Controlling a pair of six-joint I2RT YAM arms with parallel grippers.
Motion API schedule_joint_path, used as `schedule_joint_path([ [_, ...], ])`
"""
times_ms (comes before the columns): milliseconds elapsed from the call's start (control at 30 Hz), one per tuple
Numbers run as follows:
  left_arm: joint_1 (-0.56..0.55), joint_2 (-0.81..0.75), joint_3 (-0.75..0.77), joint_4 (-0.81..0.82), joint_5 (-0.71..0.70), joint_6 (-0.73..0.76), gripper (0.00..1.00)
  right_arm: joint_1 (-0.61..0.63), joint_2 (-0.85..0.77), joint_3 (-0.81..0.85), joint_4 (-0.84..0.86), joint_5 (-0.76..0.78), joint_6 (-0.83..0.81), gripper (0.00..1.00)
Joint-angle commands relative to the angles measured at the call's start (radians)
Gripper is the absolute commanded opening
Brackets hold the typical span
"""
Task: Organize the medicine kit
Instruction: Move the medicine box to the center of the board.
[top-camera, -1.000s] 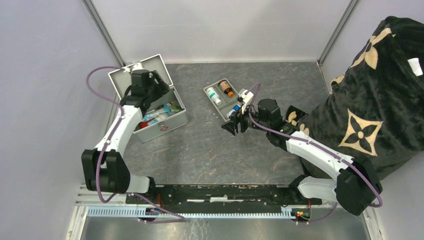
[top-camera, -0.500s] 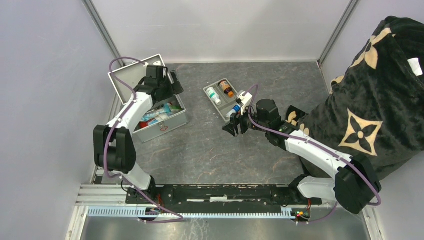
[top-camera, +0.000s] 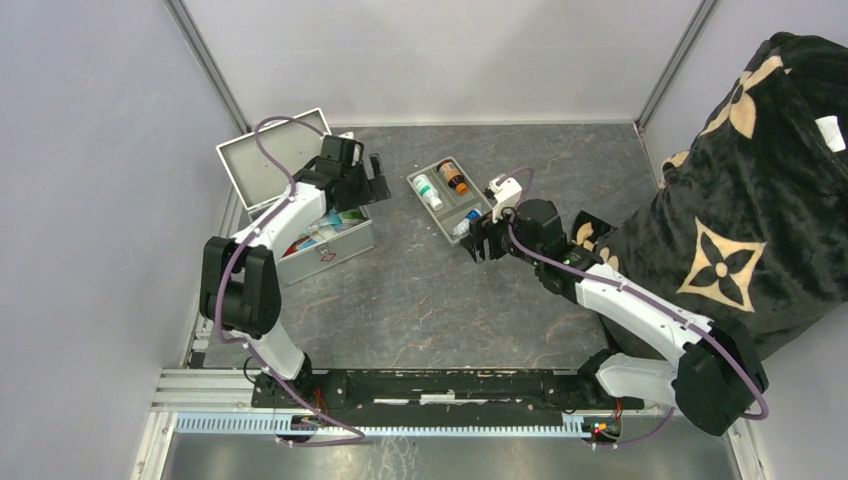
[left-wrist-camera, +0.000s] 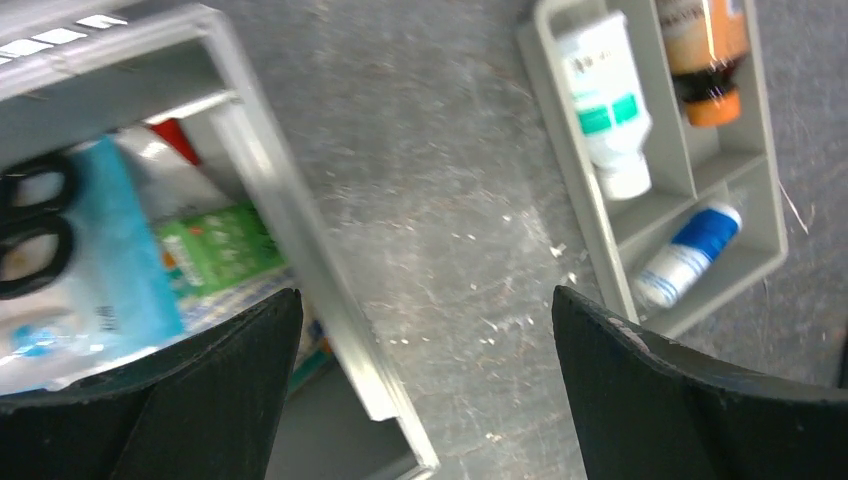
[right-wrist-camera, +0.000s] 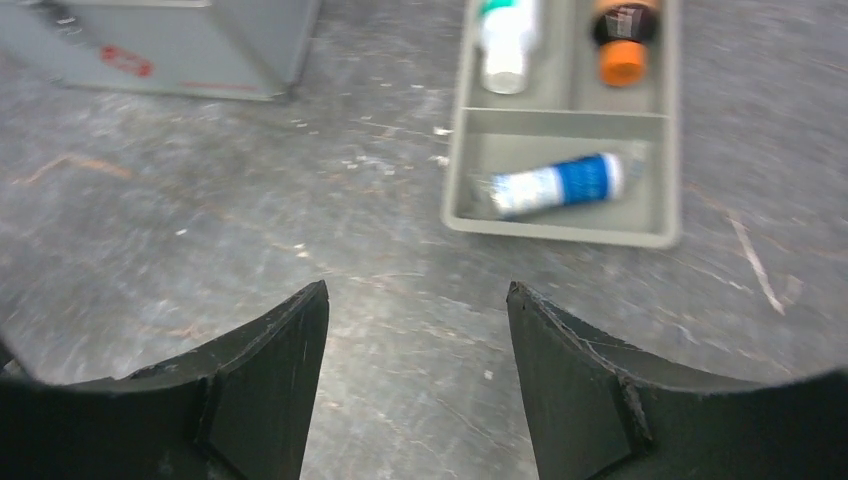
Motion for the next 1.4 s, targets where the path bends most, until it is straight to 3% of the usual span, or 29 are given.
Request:
schedule_joint_path([
  [0, -0.081, -0.01, -0.003, 0.001, 0.025, 0.019, 1.0, -0.032, -0.026, 0.025, -0.074, 0.257, 0.047, 0.73],
  [267, -0.179, -0.027, -0.041, 0.038, 0.084, -0.019, 1.0, -0.093, -0.026, 0.032, -0.138, 0.314, 0.064, 0.73],
  [667, -0.353, -0.081, -0.127, 0.102, 0.162, -0.037, 0.97, -0.178, 0.106, 0.148, -0.202, 0.21, 0.042, 0.7],
  [1000, -0.497, -0.143, -0.183, 0.06, 0.224, 0.119, 0.89, -0.25, 0.211, 0.244, -0.22, 0.116, 0.036, 0.66],
  [1200, -0.505, -0.29, -0.23, 0.011, 0.066, 0.113, 0.91, -0.243, 0.359, 0.384, -0.249, -0.034, -0.007, 0.61],
  [1367, -0.5, -0.381, -0.114, -0.043, -0.147, 0.048, 0.95, -0.201, 0.525, 0.563, -0.308, -0.041, -0.062, 0.58],
])
